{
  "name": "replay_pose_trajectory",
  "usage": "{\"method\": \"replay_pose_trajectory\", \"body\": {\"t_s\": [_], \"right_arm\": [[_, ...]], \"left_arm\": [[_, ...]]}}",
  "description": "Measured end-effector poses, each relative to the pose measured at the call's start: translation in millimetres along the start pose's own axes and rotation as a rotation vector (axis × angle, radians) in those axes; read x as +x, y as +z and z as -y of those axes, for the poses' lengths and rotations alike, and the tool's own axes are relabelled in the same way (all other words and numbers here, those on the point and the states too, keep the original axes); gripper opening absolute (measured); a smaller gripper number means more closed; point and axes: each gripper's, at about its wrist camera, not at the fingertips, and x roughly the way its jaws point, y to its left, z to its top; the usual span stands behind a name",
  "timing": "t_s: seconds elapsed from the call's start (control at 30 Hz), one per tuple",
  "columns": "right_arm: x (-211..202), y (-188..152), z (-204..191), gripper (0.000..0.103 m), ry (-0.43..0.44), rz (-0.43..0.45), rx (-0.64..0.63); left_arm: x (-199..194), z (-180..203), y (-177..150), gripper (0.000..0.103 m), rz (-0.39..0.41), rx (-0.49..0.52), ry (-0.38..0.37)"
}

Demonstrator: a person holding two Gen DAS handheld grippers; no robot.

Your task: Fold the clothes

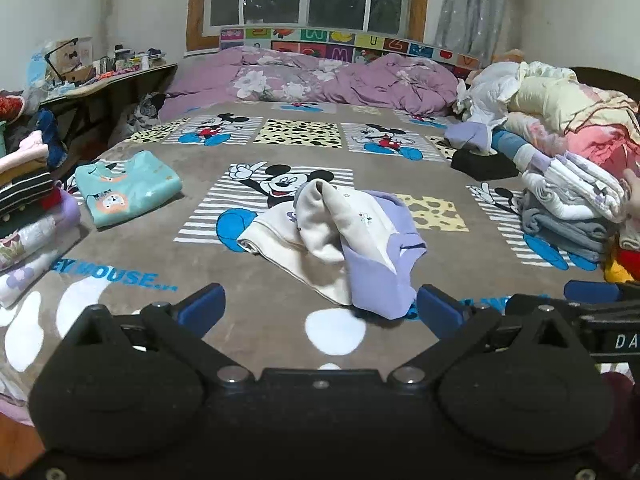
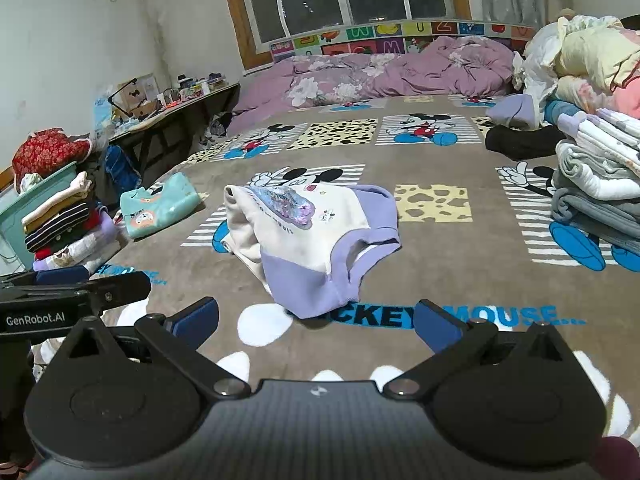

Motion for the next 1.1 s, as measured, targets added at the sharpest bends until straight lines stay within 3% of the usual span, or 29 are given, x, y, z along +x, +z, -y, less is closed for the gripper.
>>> {"method": "replay_pose_trajectory", "body": {"t_s": [0.3, 1.1], "right_arm": [[-1.4, -1.1, 1.1, 0.103, -0.005, 0.004, -0.005], [-2.2, -2.9, 3.7, 0.103, 0.008, 0.012, -0.001]], "left_arm": [[-2.5, 5.7, -4.3, 0.103, 0.004, 0.031, 0.029], [-1.2, 5.7, -4.1, 0.103, -0.001, 0.040, 0.021]]}}
